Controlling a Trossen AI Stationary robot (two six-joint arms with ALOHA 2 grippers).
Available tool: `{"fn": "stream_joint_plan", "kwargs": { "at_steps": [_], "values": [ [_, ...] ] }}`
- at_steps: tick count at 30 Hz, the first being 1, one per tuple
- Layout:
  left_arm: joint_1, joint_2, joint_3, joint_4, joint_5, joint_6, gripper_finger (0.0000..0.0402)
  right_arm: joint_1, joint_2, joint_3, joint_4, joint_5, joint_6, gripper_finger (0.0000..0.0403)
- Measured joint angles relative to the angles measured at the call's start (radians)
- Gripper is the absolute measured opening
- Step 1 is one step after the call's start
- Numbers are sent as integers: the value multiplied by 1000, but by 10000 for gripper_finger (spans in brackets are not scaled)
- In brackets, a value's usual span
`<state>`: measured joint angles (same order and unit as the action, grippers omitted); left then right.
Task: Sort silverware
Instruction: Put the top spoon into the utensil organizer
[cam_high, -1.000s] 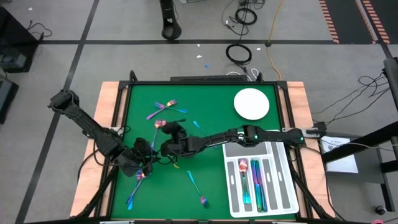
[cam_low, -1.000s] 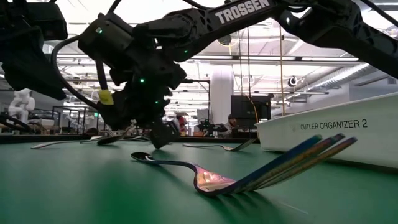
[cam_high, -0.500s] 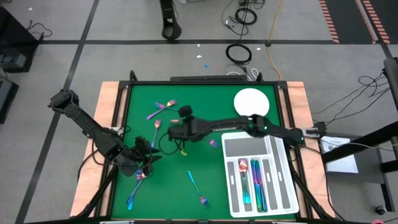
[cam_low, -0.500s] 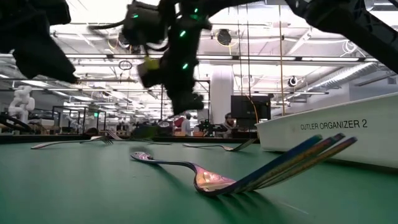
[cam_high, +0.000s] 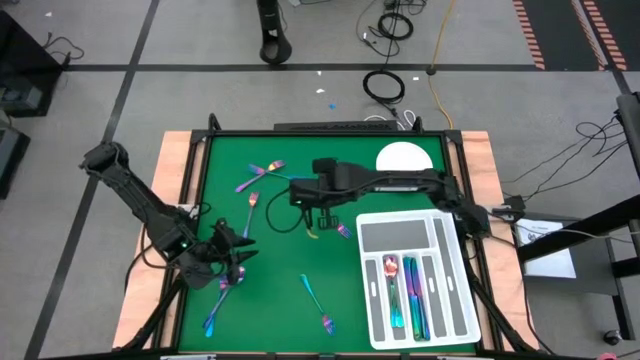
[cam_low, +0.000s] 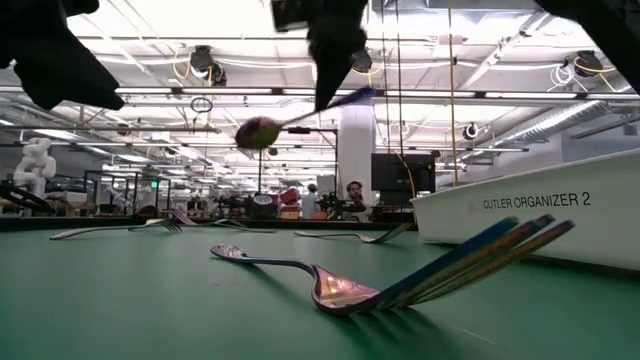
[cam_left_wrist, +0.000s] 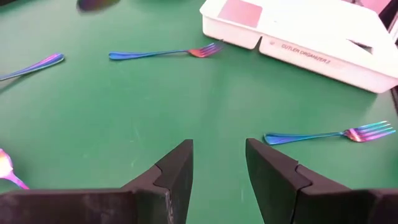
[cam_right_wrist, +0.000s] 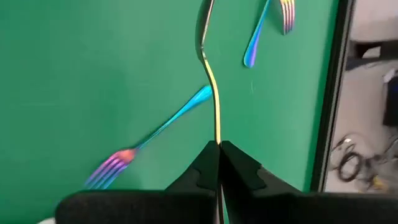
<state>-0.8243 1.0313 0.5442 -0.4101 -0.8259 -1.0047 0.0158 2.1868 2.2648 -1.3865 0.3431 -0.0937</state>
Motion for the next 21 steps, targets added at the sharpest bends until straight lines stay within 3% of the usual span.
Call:
{"fn": "stream_joint_plan", "kwargs": {
  "at_steps": [7,12,21],
  "values": [
    [-29,-14,0,4,-29,-2,148,105,-93,0,-181,34,244,0],
    [-41,-19,1,10,-45,-2,148,240,-173,-63,-185,65,452,0],
    [-42,-18,51,43,-105,113,148,479,-350,-401,-184,132,966,0]
  ]
}}
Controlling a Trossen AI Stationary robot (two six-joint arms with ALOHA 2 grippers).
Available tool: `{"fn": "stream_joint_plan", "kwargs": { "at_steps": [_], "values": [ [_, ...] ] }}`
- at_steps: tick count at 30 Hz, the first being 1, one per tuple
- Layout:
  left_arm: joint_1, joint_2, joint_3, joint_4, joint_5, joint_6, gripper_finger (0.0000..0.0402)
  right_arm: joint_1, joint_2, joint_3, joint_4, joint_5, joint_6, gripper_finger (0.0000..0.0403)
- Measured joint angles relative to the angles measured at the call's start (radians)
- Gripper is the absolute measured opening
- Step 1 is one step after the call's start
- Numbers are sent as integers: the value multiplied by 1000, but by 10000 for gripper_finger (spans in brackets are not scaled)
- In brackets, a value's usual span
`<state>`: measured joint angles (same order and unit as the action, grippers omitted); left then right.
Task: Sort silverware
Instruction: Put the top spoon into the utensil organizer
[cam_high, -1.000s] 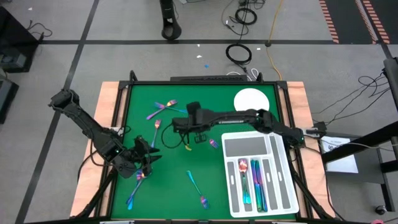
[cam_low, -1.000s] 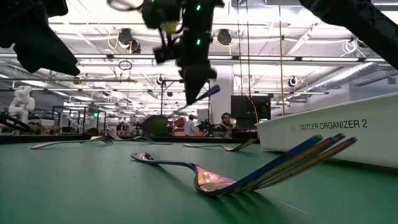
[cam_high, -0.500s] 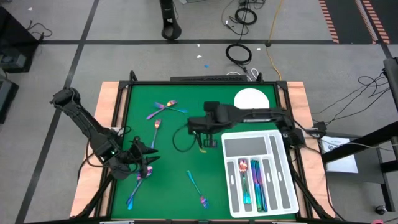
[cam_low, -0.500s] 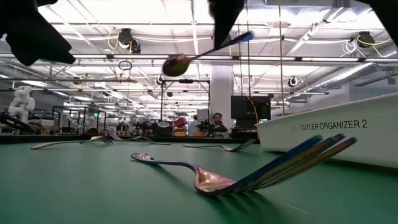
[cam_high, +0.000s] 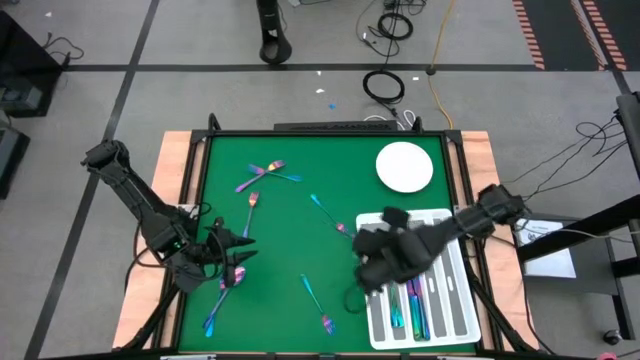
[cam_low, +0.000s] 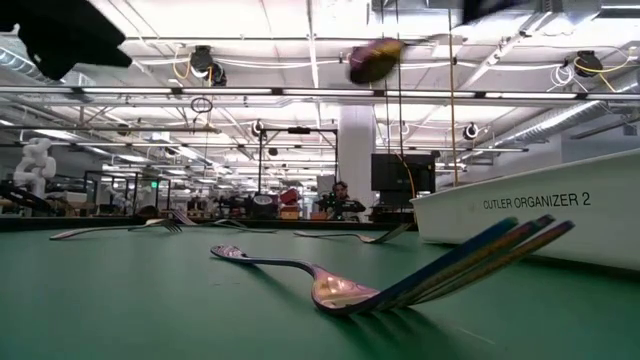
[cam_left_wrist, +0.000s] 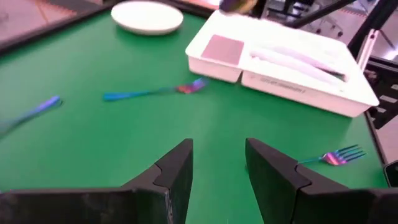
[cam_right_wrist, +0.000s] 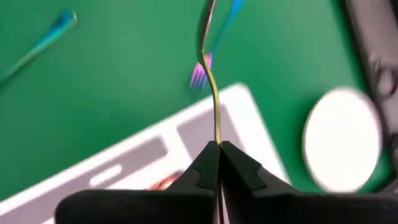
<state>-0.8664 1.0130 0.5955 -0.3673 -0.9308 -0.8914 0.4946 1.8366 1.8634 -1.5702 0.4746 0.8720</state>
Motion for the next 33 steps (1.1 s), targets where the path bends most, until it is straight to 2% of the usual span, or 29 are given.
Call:
{"fn": "stream_joint_plan", "kwargs": {
  "at_steps": [6,11,15,28,33],
  "values": [
    [2,0,3,135,-69,228,148,84,-42,-190,-2,-71,289,0],
    [23,0,3,225,-109,390,148,142,-42,-225,0,-150,458,0],
    [60,0,3,252,-110,459,148,177,-42,-225,-1,-202,563,0],
    [169,-3,3,255,-124,510,148,212,19,-225,-1,-369,686,0],
    [195,-7,3,262,-123,542,148,222,41,-225,-1,-377,715,0]
  ]
}}
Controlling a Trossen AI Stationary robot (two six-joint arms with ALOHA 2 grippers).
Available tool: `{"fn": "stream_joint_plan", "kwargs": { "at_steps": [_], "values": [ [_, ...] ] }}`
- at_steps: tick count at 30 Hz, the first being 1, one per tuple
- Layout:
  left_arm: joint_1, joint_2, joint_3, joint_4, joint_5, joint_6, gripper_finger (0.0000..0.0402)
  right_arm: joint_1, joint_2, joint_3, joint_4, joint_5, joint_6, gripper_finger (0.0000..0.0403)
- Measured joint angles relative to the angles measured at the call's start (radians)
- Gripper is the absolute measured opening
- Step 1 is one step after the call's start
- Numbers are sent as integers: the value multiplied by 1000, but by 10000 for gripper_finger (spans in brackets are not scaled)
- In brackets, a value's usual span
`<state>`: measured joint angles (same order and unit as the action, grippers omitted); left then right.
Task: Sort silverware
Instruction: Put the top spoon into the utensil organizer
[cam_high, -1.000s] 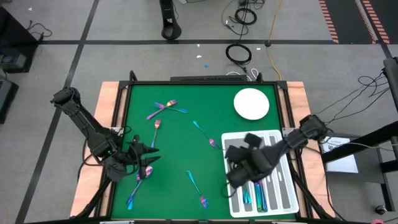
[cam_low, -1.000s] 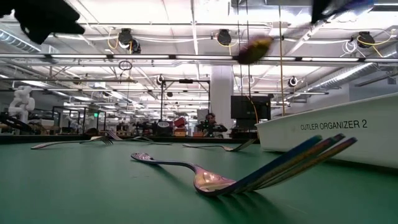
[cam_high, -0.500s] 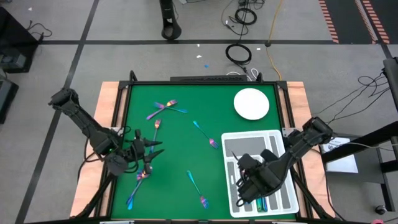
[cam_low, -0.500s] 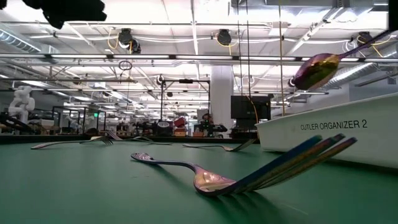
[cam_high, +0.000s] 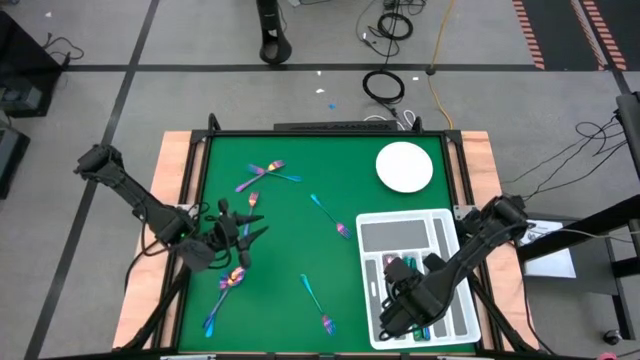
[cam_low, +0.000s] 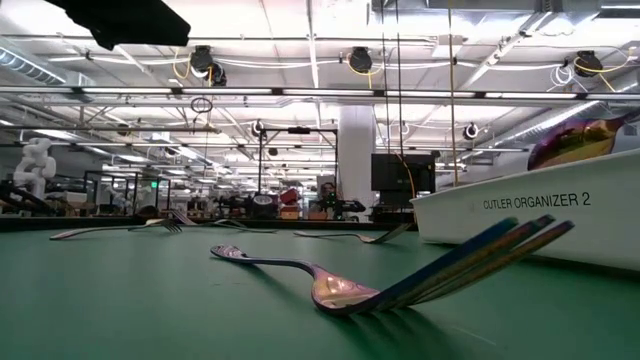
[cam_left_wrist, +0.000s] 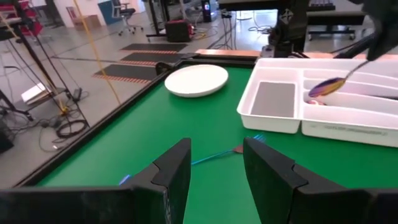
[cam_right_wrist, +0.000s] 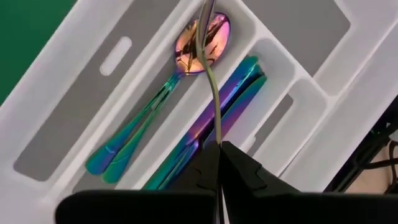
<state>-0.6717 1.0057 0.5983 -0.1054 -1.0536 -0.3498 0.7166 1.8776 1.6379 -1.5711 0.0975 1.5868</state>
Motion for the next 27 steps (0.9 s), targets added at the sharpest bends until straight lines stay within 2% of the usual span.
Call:
{"fn": "stream_joint_plan", "kwargs": {
  "at_steps": [12,22,27],
  "values": [
    [54,-19,0,48,6,94,148,5,61,0,0,-70,1,0],
    [95,-19,0,49,55,104,148,-20,138,0,0,-152,0,0],
    [102,-19,0,56,64,104,148,-31,147,0,1,-154,-19,0]
  ]
}}
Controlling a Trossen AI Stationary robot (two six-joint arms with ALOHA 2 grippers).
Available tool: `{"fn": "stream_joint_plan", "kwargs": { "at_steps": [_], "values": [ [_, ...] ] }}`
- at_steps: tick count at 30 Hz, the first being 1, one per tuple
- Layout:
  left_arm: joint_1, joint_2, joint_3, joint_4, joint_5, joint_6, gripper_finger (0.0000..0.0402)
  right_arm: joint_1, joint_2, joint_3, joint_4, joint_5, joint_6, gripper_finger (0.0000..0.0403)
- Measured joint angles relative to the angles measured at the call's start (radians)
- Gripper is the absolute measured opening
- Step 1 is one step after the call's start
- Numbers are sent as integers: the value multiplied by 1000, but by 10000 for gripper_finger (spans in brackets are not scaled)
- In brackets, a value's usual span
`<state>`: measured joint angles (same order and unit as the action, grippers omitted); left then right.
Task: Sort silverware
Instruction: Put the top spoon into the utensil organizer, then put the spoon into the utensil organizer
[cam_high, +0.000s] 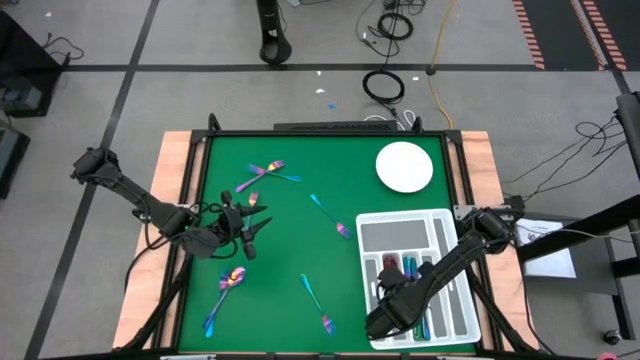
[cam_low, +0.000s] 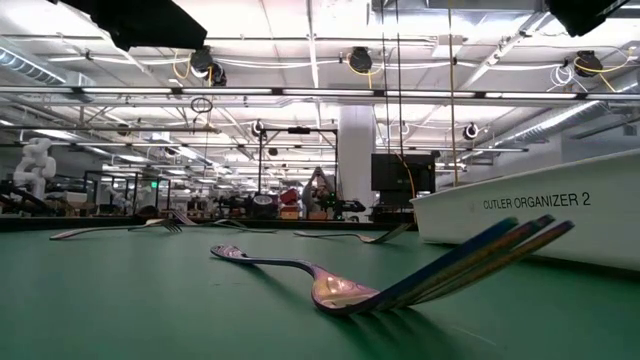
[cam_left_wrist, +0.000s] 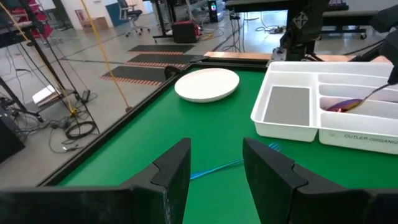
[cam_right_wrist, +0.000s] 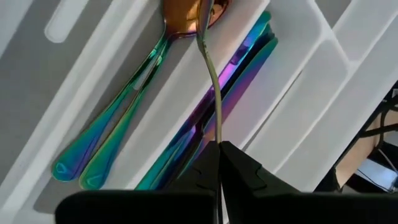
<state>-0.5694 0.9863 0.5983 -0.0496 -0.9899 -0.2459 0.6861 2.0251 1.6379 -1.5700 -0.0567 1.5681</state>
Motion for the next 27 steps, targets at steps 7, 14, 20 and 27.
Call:
{"fn": "stream_joint_plan", "kwargs": {
  "at_steps": [7,14,20,27],
  "values": [
    [0,0,0,14,36,0,148,1,0,0,41,-1,-9,13],
    [0,0,0,15,36,0,148,1,0,0,104,0,-9,64],
    [0,0,0,15,36,0,148,-5,0,0,118,-2,-18,120],
    [0,0,0,15,40,0,148,-13,-5,0,125,5,-94,147]
  ]
}}
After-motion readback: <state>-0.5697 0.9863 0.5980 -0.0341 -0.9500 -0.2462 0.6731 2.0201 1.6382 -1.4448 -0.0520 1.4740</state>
